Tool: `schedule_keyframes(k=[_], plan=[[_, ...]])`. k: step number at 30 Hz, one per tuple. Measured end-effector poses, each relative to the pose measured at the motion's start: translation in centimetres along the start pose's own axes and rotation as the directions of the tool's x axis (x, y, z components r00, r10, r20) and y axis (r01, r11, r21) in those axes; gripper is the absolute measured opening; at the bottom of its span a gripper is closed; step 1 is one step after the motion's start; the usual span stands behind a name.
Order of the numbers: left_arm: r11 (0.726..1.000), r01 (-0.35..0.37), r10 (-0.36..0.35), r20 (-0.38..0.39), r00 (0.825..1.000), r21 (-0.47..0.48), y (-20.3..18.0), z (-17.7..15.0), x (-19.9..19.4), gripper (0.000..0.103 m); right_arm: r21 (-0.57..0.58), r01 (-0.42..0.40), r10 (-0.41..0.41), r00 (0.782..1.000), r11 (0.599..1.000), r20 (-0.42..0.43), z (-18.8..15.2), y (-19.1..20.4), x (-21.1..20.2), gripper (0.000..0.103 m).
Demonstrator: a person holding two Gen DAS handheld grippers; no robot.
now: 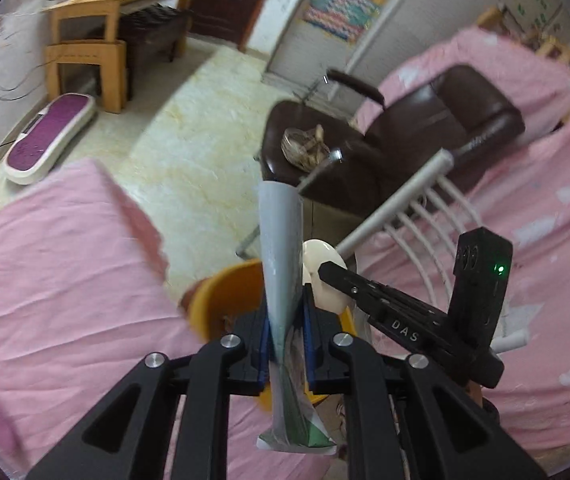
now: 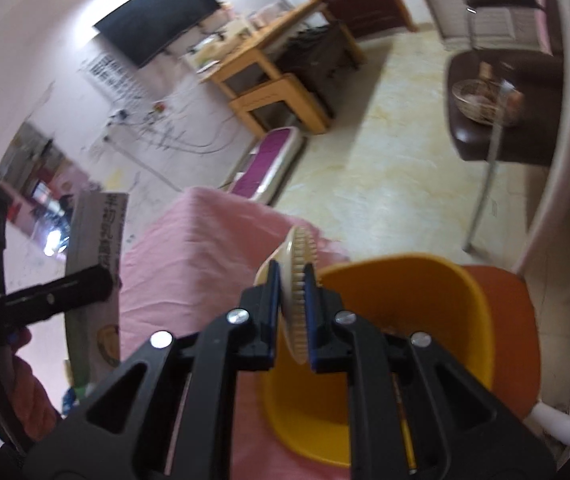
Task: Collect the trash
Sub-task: 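Carry brush and tube over the yellow bin and open both tools, then move both tools back over the trash pile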
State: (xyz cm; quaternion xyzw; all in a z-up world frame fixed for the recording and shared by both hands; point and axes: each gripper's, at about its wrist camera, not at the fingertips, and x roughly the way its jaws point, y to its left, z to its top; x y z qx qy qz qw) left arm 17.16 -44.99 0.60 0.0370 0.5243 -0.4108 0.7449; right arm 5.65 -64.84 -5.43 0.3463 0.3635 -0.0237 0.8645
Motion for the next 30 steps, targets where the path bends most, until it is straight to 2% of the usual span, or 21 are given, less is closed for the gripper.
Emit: schedule_keyframes(k=[5, 7, 8, 9, 10, 11, 12, 13, 15, 17, 18, 24, 26, 28, 30], plan=[[0.999, -0.044, 0.044, -0.055, 0.998, 0.005, -1.4, -0.2, 4.7, 0.01, 0.048, 0.006, -0.005, 0.999, 0.999, -0.032, -1.7, -3.7, 1.2, 0.011], [0.998, -0.063, 0.063, -0.081, 0.995, 0.011, -1.6, -0.2, 5.9, 0.016, 0.061, 0.007, -0.005, 0.999, 0.998, -0.037, -2.1, -4.6, 1.5, 0.011], [0.998, -0.066, 0.066, -0.087, 0.994, 0.012, -1.7, -0.2, 6.1, 0.026, 0.069, 0.003, 0.0, 0.999, 0.998, -0.04, -2.3, -4.9, 1.6, 0.011], [0.997, -0.07, 0.071, -0.09, 0.993, 0.015, -1.9, -0.2, 6.3, 0.045, 0.074, 0.001, 0.002, 0.999, 0.997, -0.041, -2.4, -5.2, 1.7, 0.011], [0.997, -0.07, 0.071, -0.091, 0.993, 0.014, -1.9, -0.1, 6.5, 0.056, 0.075, 0.003, 0.001, 0.999, 0.997, -0.043, -2.5, -5.4, 1.8, 0.011], [0.998, -0.063, 0.064, -0.087, 0.994, 0.011, -1.9, -0.2, 6.5, 0.073, 0.077, 0.005, -0.002, 0.999, 0.997, -0.044, -2.6, -5.6, 1.8, 0.012], [0.998, -0.061, 0.062, -0.076, 0.995, 0.008, -1.9, -0.2, 6.4, 0.078, 0.08, 0.006, -0.002, 0.999, 0.997, -0.045, -2.7, -5.6, 1.7, 0.012], [0.998, -0.062, 0.063, -0.071, 0.996, 0.007, -1.9, -0.2, 6.2, 0.078, 0.083, 0.006, -0.002, 0.999, 0.997, -0.046, -2.8, -5.6, 1.8, 0.015], [0.998, -0.067, 0.067, -0.067, 0.996, 0.004, -1.9, 0.0, 5.9, 0.078, 0.089, 0.008, -0.004, 0.999, 0.996, -0.045, -2.9, -5.7, 1.7, 0.028], [0.998, -0.07, 0.07, -0.056, 0.996, -0.001, -1.7, -0.1, 5.1, 0.078, 0.092, 0.008, -0.004, 0.999, 0.996, -0.046, -2.9, -5.3, 1.6, 0.06], [0.998, -0.068, 0.068, -0.052, 0.996, -0.006, -1.6, -0.1, 4.7, 0.078, 0.087, 0.011, -0.007, 0.999, 0.996, -0.043, -2.8, -5.3, 1.6, 0.064], [0.998, -0.051, 0.051, 0.016, 0.999, -0.032, 0.0, -1.3, 0.0, 0.078, 0.035, 0.008, -0.007, 0.999, 0.999, -0.044, -3.1, -2.4, 1.5, 0.067], [0.998, -0.053, 0.055, 0.046, 0.997, -0.043, 1.2, -2.3, -2.8, 0.078, 0.006, 0.002, -0.001, 0.999, 1.0, -0.046, -3.1, -0.9, 1.6, 0.075], [0.996, -0.066, 0.072, 0.111, 0.991, -0.061, 3.0, -3.5, -6.8, 0.078, -0.041, -0.014, 0.012, 0.999, 0.999, -0.052, -3.3, 1.3, 1.7, 0.08], [0.99, -0.121, 0.133, 0.176, 0.975, -0.076, 5.1, -4.6, -10.6, 0.078, -0.091, -0.037, 0.032, 0.998, 0.995, -0.061, -3.4, 3.8, 1.9, 0.084]])
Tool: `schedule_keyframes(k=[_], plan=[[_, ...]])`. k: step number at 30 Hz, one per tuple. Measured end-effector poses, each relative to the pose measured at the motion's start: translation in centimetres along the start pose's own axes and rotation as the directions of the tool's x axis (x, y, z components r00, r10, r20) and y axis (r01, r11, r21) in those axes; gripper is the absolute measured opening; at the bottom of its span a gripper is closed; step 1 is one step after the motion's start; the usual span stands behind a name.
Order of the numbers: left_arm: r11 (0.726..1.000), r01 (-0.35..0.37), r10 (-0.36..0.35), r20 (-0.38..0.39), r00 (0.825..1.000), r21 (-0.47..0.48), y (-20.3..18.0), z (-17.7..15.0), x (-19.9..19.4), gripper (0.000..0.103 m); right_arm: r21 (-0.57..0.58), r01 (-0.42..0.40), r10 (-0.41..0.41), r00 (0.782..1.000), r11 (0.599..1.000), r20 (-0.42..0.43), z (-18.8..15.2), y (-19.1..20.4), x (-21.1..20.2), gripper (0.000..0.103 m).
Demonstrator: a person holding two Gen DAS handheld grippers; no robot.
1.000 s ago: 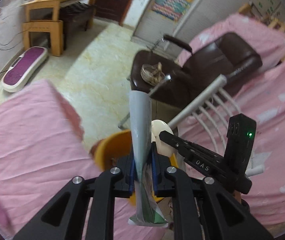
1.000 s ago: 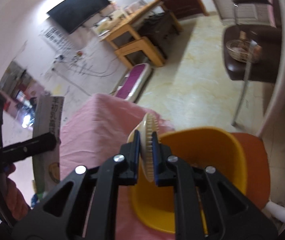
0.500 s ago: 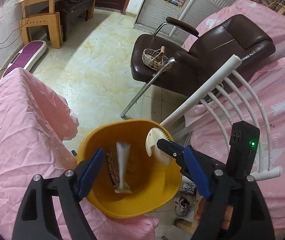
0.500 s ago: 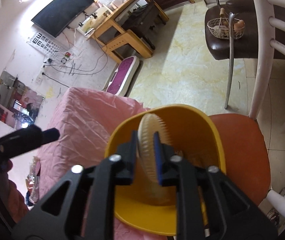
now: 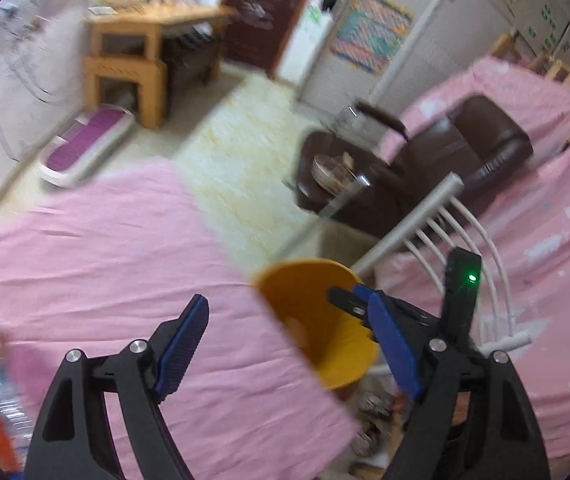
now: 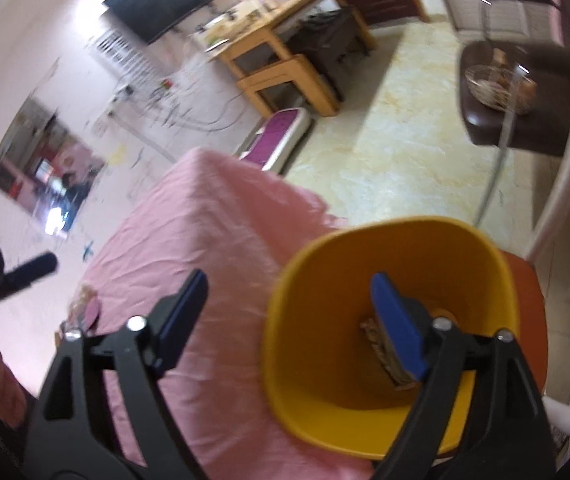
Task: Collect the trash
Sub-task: 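Move both tools back over the trash pile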
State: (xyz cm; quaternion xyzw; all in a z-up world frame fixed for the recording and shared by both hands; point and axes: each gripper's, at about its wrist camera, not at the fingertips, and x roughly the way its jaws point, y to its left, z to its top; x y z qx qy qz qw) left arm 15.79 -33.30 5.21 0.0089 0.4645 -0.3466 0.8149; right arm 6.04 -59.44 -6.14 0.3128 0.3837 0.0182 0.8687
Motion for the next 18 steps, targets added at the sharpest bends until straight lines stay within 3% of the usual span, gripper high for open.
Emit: schedule_keyframes(k=[2, 5, 9, 13, 18], plan=[[0.997, -0.075, 0.076, 0.05, 0.996, -0.011, 2.9, -0.5, -3.1, 0.08, -0.061, -0.033, 0.032, 0.999, 0.998, -0.009, 0.0, 3.1, 0.3, 0.088], [0.979, -0.187, 0.194, 0.096, 0.976, -0.076, 8.4, -1.7, -7.8, 0.082, -0.138, -0.087, 0.084, 0.996, 0.987, -0.024, -0.1, 7.3, 0.7, 0.093], [0.928, -0.304, 0.334, 0.118, 0.935, -0.217, 16.0, -3.9, -13.1, 0.083, -0.265, -0.196, 0.182, 0.98, 0.944, -0.08, -1.0, 14.3, 1.9, 0.093], [0.851, -0.341, 0.392, 0.049, 0.919, -0.4, 24.2, -6.2, -15.4, 0.083, -0.415, -0.279, 0.23, 0.959, 0.866, -0.164, -2.7, 21.3, 4.1, 0.093], [0.794, -0.367, 0.38, -0.075, 0.922, -0.484, 29.7, -8.0, -13.0, 0.083, -0.608, -0.312, 0.204, 0.949, 0.73, -0.241, -5.8, 29.4, 7.0, 0.093]])
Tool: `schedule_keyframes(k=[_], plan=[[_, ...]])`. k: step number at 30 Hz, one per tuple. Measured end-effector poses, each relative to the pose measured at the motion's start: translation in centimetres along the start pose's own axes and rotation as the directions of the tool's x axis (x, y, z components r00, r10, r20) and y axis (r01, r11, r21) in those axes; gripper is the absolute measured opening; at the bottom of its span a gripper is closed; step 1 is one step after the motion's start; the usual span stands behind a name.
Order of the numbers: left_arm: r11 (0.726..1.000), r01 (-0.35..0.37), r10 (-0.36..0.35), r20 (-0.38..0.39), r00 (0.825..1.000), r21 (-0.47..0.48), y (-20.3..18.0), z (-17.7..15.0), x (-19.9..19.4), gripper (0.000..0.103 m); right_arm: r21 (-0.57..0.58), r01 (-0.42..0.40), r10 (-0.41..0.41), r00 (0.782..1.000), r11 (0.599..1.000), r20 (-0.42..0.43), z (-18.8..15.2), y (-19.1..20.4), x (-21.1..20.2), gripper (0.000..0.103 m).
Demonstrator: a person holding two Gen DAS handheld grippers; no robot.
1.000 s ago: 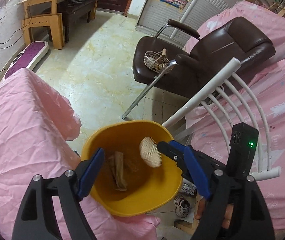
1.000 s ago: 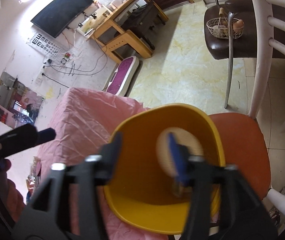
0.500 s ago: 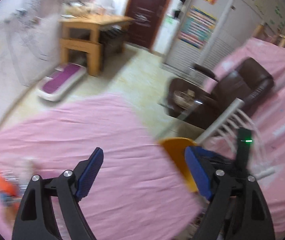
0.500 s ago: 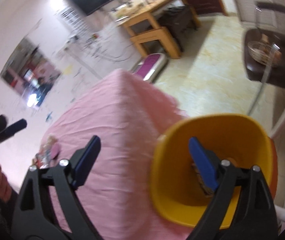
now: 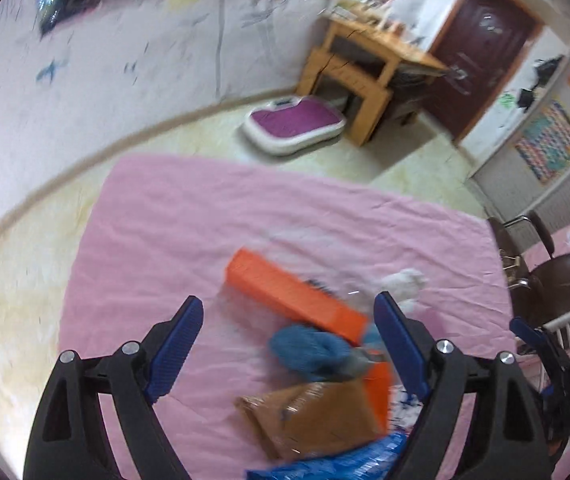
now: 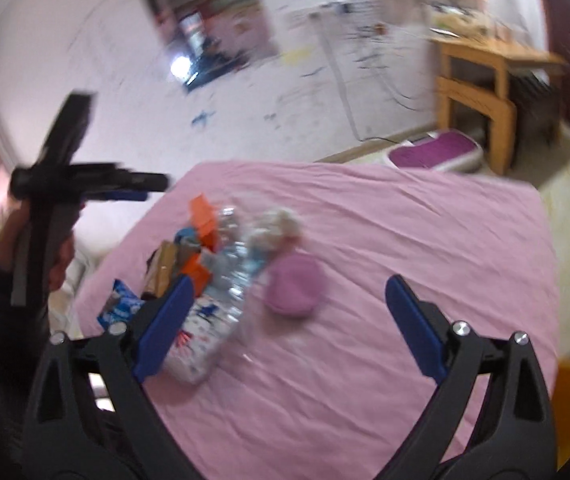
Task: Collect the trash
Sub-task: 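Move both tools back over the trash pile, then grasp the orange box with the left tool while the right grasps the clear bottle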
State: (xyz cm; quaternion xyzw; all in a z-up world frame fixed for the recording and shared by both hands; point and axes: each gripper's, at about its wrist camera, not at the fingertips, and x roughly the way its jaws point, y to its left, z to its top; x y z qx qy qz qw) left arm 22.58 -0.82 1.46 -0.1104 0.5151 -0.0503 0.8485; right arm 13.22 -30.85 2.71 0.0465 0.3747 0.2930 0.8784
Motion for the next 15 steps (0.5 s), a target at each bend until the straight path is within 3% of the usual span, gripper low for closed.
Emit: schedule_keyframes(k=[5, 9, 11, 15], plan=[[0.999, -0.004, 0.001, -0.057, 0.998, -0.05, 1.2, 0.6, 3.3, 0.083, -0.156, -0.007, -0.005, 0.997, 0.988, -0.081, 1.0, 4.2, 3.8, 0.069], [0.998, -0.02, 0.016, -0.065, 0.998, -0.065, 1.3, 1.3, 4.6, 0.082, -0.238, 0.007, -0.04, 0.99, 0.971, -0.134, 0.6, 5.1, 5.4, 0.056], [0.998, -0.034, 0.03, -0.069, 0.997, -0.058, 0.7, 1.0, 4.9, 0.072, -0.256, 0.002, -0.042, 0.987, 0.967, -0.152, 0.6, 5.2, 6.1, 0.044], [0.998, -0.05, 0.045, -0.105, 0.993, -0.041, -0.4, 1.1, 6.2, 0.055, -0.241, 0.004, -0.049, 0.983, 0.971, -0.178, 1.0, 4.0, 7.1, 0.034]])
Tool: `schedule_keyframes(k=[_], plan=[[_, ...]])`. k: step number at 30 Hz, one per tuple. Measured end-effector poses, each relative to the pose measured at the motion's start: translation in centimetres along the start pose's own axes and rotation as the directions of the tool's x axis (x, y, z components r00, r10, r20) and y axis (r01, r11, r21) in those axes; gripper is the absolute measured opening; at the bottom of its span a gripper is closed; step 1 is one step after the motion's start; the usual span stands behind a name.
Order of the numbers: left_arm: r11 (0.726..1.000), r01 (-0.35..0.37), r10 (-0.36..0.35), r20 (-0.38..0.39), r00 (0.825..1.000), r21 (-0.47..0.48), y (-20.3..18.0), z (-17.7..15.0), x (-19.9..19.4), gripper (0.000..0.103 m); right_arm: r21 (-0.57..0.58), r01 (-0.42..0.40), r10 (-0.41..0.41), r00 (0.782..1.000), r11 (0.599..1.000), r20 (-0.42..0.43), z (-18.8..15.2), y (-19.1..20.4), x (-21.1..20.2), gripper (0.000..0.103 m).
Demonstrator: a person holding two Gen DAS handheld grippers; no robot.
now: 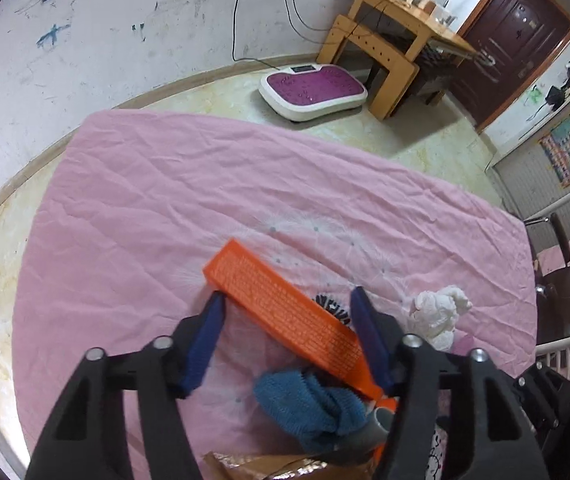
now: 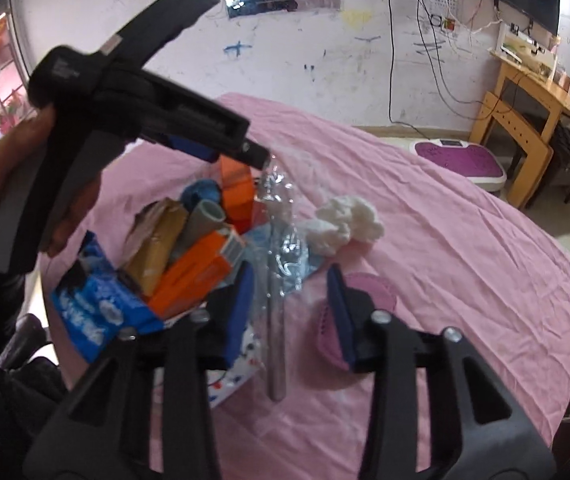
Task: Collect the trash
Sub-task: 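Grasp the orange box with the left tool while the right grasps the clear bottle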
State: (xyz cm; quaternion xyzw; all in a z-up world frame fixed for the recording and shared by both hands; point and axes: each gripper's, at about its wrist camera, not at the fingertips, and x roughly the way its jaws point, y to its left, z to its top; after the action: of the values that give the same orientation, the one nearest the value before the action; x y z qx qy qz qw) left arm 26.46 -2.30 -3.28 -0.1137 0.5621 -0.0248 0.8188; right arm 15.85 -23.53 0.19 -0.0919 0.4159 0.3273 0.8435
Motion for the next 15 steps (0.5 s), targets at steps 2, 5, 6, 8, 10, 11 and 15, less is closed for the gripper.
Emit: schedule_keyframes(k=[2, 5, 6, 8, 10, 11, 15], plan=[[1.0, 0.009, -0.009, -0.01, 1.0, 0.0, -0.2, -0.1, 0.5, 0.051, -0.008, -0.003, 0.003, 1.0, 1.0, -0.007, 0.3, -0.1, 0.4, 0.034], [1.0, 0.002, -0.002, 0.012, 1.0, 0.002, -0.2, -0.1, 0.5, 0.047, -0.017, -0.003, 0.003, 1.0, 1.0, -0.031, 0.8, 0.0, 1.3, 0.034], [1.0, 0.004, -0.004, 0.018, 1.0, -0.003, 0.0, -0.1, 0.5, 0.045, -0.022, -0.002, 0.001, 0.999, 1.0, -0.042, 1.0, 0.3, 1.7, 0.034], [1.0, 0.002, -0.002, 0.026, 1.0, -0.001, 0.2, -0.1, 0.3, 0.036, -0.03, -0.005, 0.004, 0.999, 1.0, -0.054, 1.2, 0.6, 2.2, 0.034], [1.0, -0.014, 0.013, 0.046, 0.999, 0.019, 0.0, -0.3, -0.2, 0.028, -0.042, -0.002, -0.001, 0.998, 0.999, -0.065, 1.5, 1.2, 2.9, 0.034], [0.999, -0.022, 0.02, 0.056, 0.998, 0.023, -0.1, 0.0, -0.2, 0.025, -0.047, 0.003, -0.006, 0.998, 0.999, -0.063, 1.6, 1.5, 3.0, 0.026], [0.999, 0.032, -0.031, 0.087, 0.996, -0.008, 1.0, 0.4, -1.3, 0.022, -0.009, 0.052, -0.053, 0.998, 0.999, -0.02, 2.2, 1.6, 2.4, 0.01]])
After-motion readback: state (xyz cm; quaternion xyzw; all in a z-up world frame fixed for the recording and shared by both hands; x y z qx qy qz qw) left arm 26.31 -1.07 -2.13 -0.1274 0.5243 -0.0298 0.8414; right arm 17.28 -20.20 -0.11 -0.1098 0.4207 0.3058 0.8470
